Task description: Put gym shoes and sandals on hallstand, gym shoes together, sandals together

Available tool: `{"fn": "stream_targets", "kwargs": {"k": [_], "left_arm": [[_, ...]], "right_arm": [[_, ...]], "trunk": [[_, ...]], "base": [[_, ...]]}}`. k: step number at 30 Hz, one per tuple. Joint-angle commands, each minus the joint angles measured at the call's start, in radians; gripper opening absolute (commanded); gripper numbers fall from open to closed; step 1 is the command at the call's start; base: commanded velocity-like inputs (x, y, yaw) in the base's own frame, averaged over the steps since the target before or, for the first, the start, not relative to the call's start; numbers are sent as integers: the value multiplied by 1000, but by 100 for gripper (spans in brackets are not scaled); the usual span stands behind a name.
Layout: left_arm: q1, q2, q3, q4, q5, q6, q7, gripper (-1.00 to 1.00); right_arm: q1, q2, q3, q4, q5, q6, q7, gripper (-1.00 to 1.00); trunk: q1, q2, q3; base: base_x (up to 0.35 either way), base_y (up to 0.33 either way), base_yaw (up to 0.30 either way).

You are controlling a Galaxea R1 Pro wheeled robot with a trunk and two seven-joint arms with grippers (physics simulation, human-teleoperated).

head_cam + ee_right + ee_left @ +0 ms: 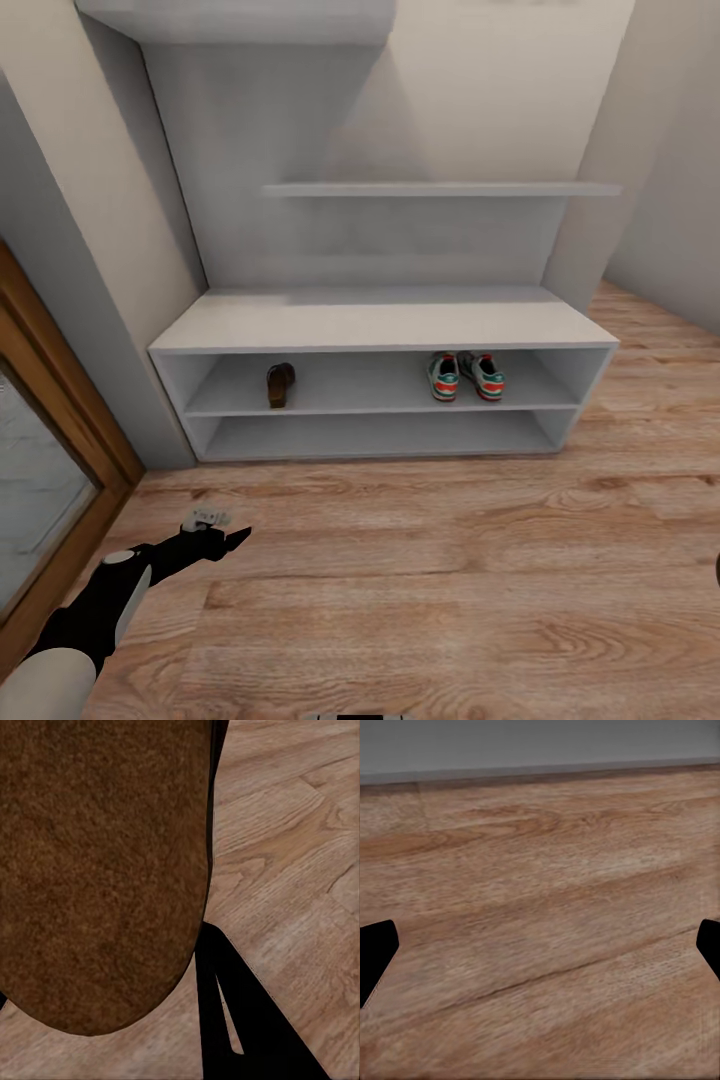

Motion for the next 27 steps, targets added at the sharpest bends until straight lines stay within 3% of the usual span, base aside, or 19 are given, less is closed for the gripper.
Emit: {"fn": "stream_targets", "kwargs": {"k": [1,7,18,19,21,22,27], "left_arm": [[0,-1,6,-1,-9,5,-8,100],[0,-1,6,-1,-7,5,-8,100],[0,-3,1,0,-6,3,-9,100],[36,-3,-1,-11,-7,-34,-67,100],[43,-2,0,-7,-13,-94,-134,100],[76,5,3,-5,-20,-193,-328,100],[100,29,3,-5,-18,-256,-427,100]], "right_arm": [[-1,0,-3,0,-9,-1,10,-100],[-1,0,-4,-2,-10,-1,11,-100],[-1,2,-3,-4,-11,-3,12,-100],[-1,28,34,11,11,-6,13,-100],[-1,53,117,15,61,-6,9,-100],[-4,111,321,-15,143,0,3,-100],[-45,166,402,-30,162,31,3,-100]], "trunk": [[0,0,-1],[0,0,-1],[0,0,-1],[0,0,-1],[0,0,-1],[0,0,-1],[0,0,-1]], "base": [[-16,224,0],[-6,207,0],[0,20,0],[0,0,0],[0,0,0],[0,0,0],[0,0,0]]}}
